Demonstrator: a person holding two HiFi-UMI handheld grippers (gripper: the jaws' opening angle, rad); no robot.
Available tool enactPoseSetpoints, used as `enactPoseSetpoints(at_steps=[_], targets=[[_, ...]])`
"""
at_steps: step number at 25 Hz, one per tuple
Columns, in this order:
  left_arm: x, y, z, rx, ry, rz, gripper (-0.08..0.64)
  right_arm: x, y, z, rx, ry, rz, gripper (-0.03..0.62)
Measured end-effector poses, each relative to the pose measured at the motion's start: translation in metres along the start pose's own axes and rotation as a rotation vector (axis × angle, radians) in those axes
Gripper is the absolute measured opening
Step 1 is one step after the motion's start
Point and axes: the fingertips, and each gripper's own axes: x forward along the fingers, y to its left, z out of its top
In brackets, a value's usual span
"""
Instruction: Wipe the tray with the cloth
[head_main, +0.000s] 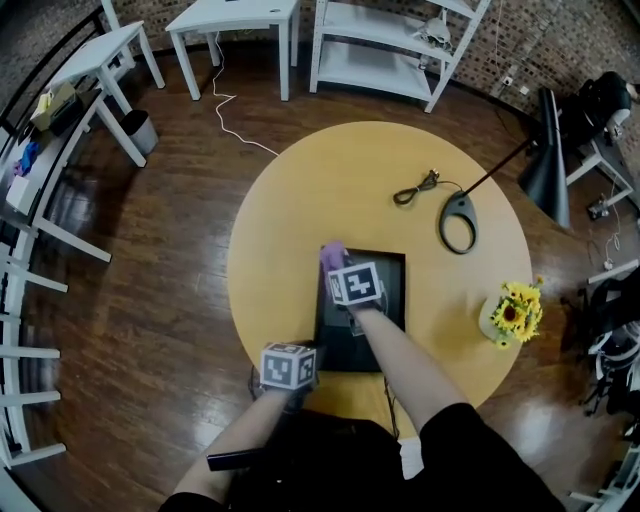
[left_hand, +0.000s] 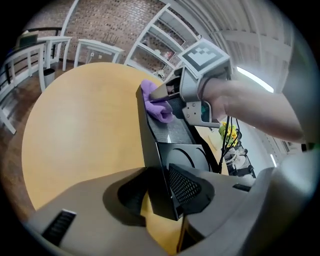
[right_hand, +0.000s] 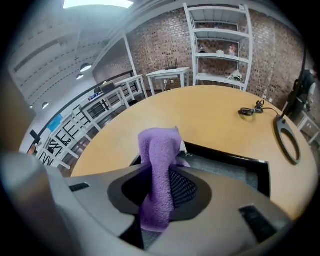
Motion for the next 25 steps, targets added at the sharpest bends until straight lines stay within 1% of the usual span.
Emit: enactPoseSetpoints(at_steps=[3,5,7,9,13,16,19,21,23,25], targets=[[-0.003,0.003,0.004,-0.058,-0.003,-0.013,0.127,-0.01,-0.026,0.006,-0.001,-0.041,-0.062,0.097],[-0.003,0.003,0.004,-0.068,0.004,-0.021,0.127,-0.014,-0.047,0.0,0.008,-0.032,-0.092,0.097],[-0.001,0.003,0.003,-0.059,0.013,-0.024,0.127,-0.016,-0.068,-0.013,0.026,-0.002,-0.115,0.097],[0.001,0.001,0.003,-0.041,0.015,-0.021,0.127,-0.021,-0.088,-0.023,0.04,0.006,-0.148,0.097],[0.001,0.002,0.001,0.009,0.004,0.022,0.127,-0.027,-0.108,-0.036,0.072,0.031,-0.177,0.097],[0.003,0.0,0.002,0.041,0.005,0.042,0.127,-0.029,-0.103,-0.031,0.065,0.026,-0.174,0.098],[0.003,-0.004,0.007,0.053,0.009,0.046,0.127,-0.029,-0.105,-0.028,0.047,0.004,-0.189,0.098],[0.003,-0.006,0.007,0.052,0.009,0.048,0.127,-0.036,-0.106,-0.031,0.075,0.0,-0.187,0.097],[0.001,-0.006,0.006,0.047,0.004,0.046,0.127,-0.045,-0.097,-0.034,0.117,-0.02,-0.144,0.097],[0.0,-0.004,0.009,0.035,-0.006,0.044,0.127,-0.05,-0.078,-0.029,0.148,-0.064,-0.07,0.097]])
